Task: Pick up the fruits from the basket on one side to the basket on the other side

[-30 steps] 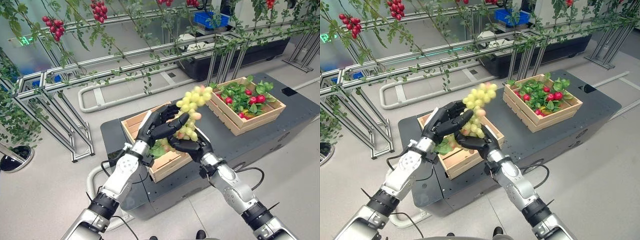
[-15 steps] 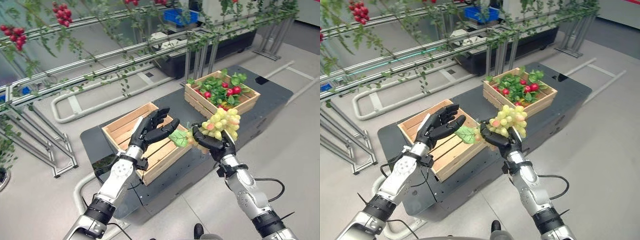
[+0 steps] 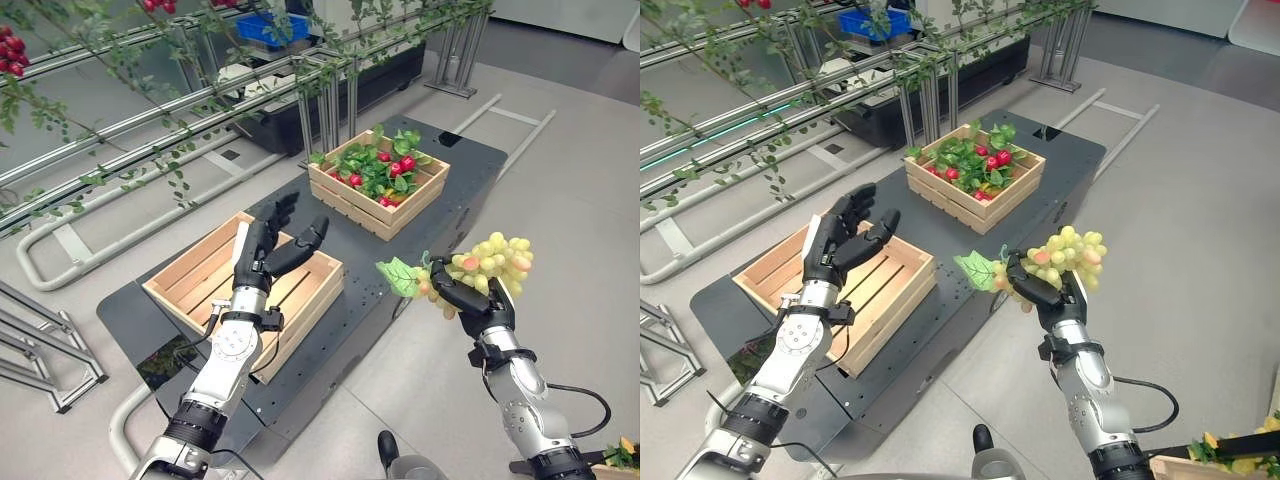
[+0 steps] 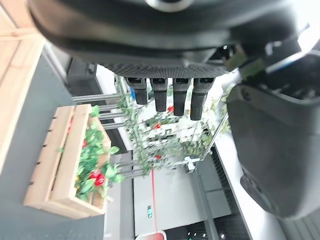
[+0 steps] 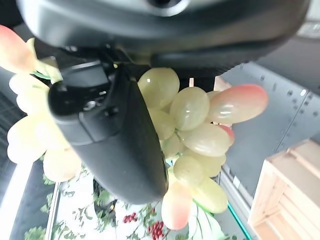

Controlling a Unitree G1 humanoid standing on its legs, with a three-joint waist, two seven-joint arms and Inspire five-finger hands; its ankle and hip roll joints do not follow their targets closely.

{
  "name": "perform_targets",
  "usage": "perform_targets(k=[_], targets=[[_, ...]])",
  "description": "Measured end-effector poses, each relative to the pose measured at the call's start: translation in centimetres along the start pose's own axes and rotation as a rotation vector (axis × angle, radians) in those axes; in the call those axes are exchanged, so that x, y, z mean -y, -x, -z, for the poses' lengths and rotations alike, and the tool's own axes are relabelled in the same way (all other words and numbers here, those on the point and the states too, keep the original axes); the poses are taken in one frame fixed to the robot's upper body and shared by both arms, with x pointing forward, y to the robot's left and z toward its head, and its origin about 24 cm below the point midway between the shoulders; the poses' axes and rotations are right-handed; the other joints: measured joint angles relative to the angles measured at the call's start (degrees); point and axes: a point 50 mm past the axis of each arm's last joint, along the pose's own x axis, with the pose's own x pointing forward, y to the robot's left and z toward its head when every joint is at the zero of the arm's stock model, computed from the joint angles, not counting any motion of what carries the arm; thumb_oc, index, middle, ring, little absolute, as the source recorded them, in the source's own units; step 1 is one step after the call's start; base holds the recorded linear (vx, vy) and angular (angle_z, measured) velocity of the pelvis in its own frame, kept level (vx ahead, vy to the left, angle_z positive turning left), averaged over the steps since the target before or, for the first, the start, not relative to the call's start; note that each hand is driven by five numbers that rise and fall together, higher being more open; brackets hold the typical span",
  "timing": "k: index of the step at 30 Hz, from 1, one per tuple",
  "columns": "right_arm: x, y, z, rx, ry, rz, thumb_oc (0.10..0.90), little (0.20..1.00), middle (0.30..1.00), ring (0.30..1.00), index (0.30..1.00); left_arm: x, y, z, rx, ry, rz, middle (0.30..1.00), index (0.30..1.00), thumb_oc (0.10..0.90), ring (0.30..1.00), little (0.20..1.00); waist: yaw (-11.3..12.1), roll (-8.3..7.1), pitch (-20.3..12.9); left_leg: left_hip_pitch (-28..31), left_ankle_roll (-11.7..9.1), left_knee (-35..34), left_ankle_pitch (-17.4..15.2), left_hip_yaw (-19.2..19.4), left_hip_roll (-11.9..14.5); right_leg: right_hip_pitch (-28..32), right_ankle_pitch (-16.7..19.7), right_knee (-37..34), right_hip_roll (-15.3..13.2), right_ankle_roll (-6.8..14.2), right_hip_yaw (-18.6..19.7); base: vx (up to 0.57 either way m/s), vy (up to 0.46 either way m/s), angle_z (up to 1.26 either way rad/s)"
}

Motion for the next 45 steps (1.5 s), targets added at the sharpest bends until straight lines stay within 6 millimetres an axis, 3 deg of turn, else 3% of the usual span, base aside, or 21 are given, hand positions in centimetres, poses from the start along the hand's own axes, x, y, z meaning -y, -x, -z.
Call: perform_targets(k=[10,16,19,21,22,23,24,25,26,27,28,30,35,39,40,41,43,44,45], targets=[[1.3,0.9,0.9,-0.036,-0.001,0.057,0.4,0.3,0.3,0.3,0.3,0.5,0.3,0.3,0.021,-0.249,0.136,0.9,0.9,0.8,0.9,0.9,-1.6,-0.03,-0.01,-0.02,0.0,-0.01,-0.04,0.78,-0.07,-0.41,0.2,0.0,0.09,0.1,0.66,0.0,-0.003,-0.03],[2.5,1.3,1.6,-0.066,0.003,0.125,0.4,0.3,0.3,0.3,0.3,-0.3,0.5,1.5,-0.038,-0.286,0.037,0.9,0.9,0.8,0.9,0.9,-2.03,-0.03,-0.01,0.3,-0.02,-0.01,-0.04,1.23,0.08,-0.34,0.37,0.0,0.33,-0.1,0.77,0.01,-0.058,-0.05],[3.0,1.8,1.7,-0.074,0.003,0.148,0.4,0.3,0.3,0.3,0.3,-0.8,0.9,2.5,-0.08,-0.29,-0.03,0.9,0.9,0.8,0.9,0.9,-1.68,-0.05,-0.01,0.8,-0.42,0.46,-0.28,1.58,-0.1,-0.36,0.29,-0.16,0.87,-0.05,2.69,-0.02,0.003,-0.17],[3.0,1.7,1.7,-0.076,0.001,0.148,0.4,0.3,0.3,0.3,0.3,-1.2,1.3,2.8,-0.091,-0.291,-0.076,0.9,0.9,0.8,0.9,0.9,-0.44,-0.65,0.11,0.94,0.42,2.39,-1.56,-3.88,-1.14,-0.63,0.75,0.32,1.92,-0.25,7.94,-0.08,0.085,-0.8],[2.3,1.1,2.0,-0.086,-0.01,0.125,0.4,0.3,0.3,0.3,0.3,-2.2,1.9,2.8,-0.095,-0.303,-0.122,0.9,0.9,0.8,0.9,0.9,1.77,-3.66,0.89,-1.24,4.59,6.84,-5.06,-15.98,-5.55,-1.54,0.65,1.36,0.74,-0.48,14.9,-0.16,0.103,-1.74],[2.1,0.7,1.8,-0.084,0.003,0.103,0.4,0.3,0.3,0.3,0.3,-2.7,2.5,3.0,-0.11,-0.311,-0.143,0.9,0.9,0.8,0.9,0.9,4.36,-4.97,0.75,-2.94,6.56,6.63,-6.37,-21.76,-9.39,-3.19,1.27,1.45,0.33,0.63,17.74,-0.16,0.102,-1.84],[2.0,0.3,1.5,-0.079,0.013,0.097,0.4,0.3,0.3,0.3,0.3,-2.7,2.6,3.1,-0.113,-0.313,-0.141,0.9,0.9,0.8,0.9,0.9,4.86,-4.99,0.86,-4.18,6.93,6.87,-6.5,-22.28,-10.76,-4.17,1.2,1.69,0.27,0.69,18.71,-0.15,0.062,-1.57],[2.1,-0.2,1.2,-0.07,0.015,0.105,0.4,0.3,0.3,0.3,0.3,-2.7,2.6,3.1,-0.116,-0.318,-0.121,0.9,0.9,0.8,0.9,0.9,4.83,-3.68,1.09,-6.14,7.17,6.88,-2.42,-20.85,-9.87,-4.86,0.61,1.27,1.46,1.36,17.31,-0.18,0.056,-1.27],[1.9,-0.1,1.7,-0.079,-0.007,0.118,0.4,0.3,0.3,0.3,0.3,-2.8,2.7,3.2,-0.119,-0.333,-0.102,0.9,0.9,0.8,0.9,0.9,5.97,-3.56,1.33,-5.81,6.74,6.37,-2.56,-18.31,-8.71,-5.86,0.32,2.86,2.02,0.73,15.29,-0.29,0.094,-1.07],[1.8,0.1,2.0,-0.085,-0.018,0.122,0.4,0.3,0.3,0.3,0.3,-2.7,2.6,3.0,-0.105,-0.354,-0.083,0.9,0.9,0.8,0.9,0.9,5.55,-3.48,1.38,-6.21,6.75,5.9,-2.2,-18.04,-7.91,-6.5,0.24,5.71,2.24,0.71,13.33,-0.28,0.097,-0.65],[1.8,0.3,2.1,-0.087,-0.018,0.122,0.4,0.3,0.3,0.3,0.3,-2.6,2.4,2.6,-0.081,-0.373,-0.059,0.9,0.9,0.8,0.9,0.9,4.46,-3.8,1.24,-6.25,6.43,4.66,-1.06,-17.89,-7.36,-6.54,-0.89,7.34,2.4,0.22,11.85,-0.2,0.082,-0.24],[1.5,0.0,1.9,-0.076,-0.023,0.123,0.4,0.3,0.3,0.3,0.3,-2.8,2.0,2.2,-0.057,-0.414,-0.025,0.9,0.9,0.8,0.9,0.9,4.48,-4.71,1.32,-6.61,5.92,2.65,0.51,-16.2,-7.73,-5.97,-0.56,3.91,1.16,0.87,11.44,-0.14,0.109,-0.38],[1.7,0.1,2.3,-0.092,-0.02,0.144,0.4,0.3,0.3,0.3,0.3,-2.3,1.7,2.2,-0.059,-0.356,-0.003,0.9,0.9,0.8,0.9,0.9,1.74,-2.24,4.93,-4.64,6.24,2.69,0.17,-14.45,-8.16,-3.92,0.43,2.72,0.91,1.07,11.37,-0.12,0.118,-0.17],[2.0,0.6,2.6,-0.104,-0.021,0.154,0.4,0.3,0.3,0.3,0.3,-2.3,1.9,2.5,-0.071,-0.343,0.0,0.9,0.9,0.8,0.9,0.9,1.72,-2.02,5.97,-2.16,6.01,1.54,-0.07,-12.0,-8.38,-3.26,0.69,2.18,0.96,1.79,10.3,-0.08,0.052,-0.4],[1.8,0.6,2.7,-0.104,-0.03,0.145,0.4,0.3,0.3,0.3,0.3,-2.8,2.4,2.5,-0.077,-0.349,-0.009,0.9,0.9,0.8,0.9,0.9,3.09,-2.22,6.53,-0.44,6.22,0.89,-0.03,-8.52,-7.79,-4.12,0.1,2.57,-0.37,1.09,4.94,-0.15,0.019,-1.29],[1.6,0.5,2.8,-0.101,-0.039,0.135,0.4,0.3,0.3,0.3,0.3,-3.3,2.9,2.6,-0.089,-0.357,-0.017,0.9,0.9,0.8,0.9,0.9,4.82,-1.67,7.14,0.47,6.06,1.13,-0.74,-4.28,-6.53,-4.41,-1.36,3.36,-1.67,1.17,-3.06,-0.17,0.016,-1.52],[1.6,0.4,2.6,-0.095,-0.034,0.122,0.4,0.3,0.3,0.3,0.3,-3.7,3.0,2.6,-0.09,-0.358,-0.022,0.9,0.9,0.8,0.9,0.9,5.81,-0.52,7.97,0.58,5.98,1.26,-0.8,-1.53,-4.7,-6.69,-1.76,12.03,-2.64,0.94,-6.93,-0.1,-0.012,-0.86],[1.8,0.4,2.4,-0.09,-0.021,0.121,0.4,0.3,0.3,0.3,0.3,-3.8,2.7,2.3,-0.086,-0.341,-0.028,0.9,0.9,0.8,0.9,0.9,5.69,0.78,8.72,0.43,5.72,1.19,-0.62,-1.15,-2.79,-7.69,-4.69,20.78,-3.33,2.03,-7.33,-0.05,-0.025,-0.3],[1.8,0.4,2.4,-0.09,-0.013,0.12,0.4,0.3,0.3,0.3,0.3,-3.9,2.6,2.2,-0.085,-0.331,-0.033,0.9,0.9,0.8,0.9,0.9,5.78,1.07,8.89,0.41,5.47,1.16,-0.46,-1.2,-2.1,-8.0,-6.64,24.87,-4.01,2.52,-7.49,-0.08,-0.114,-0.24]])
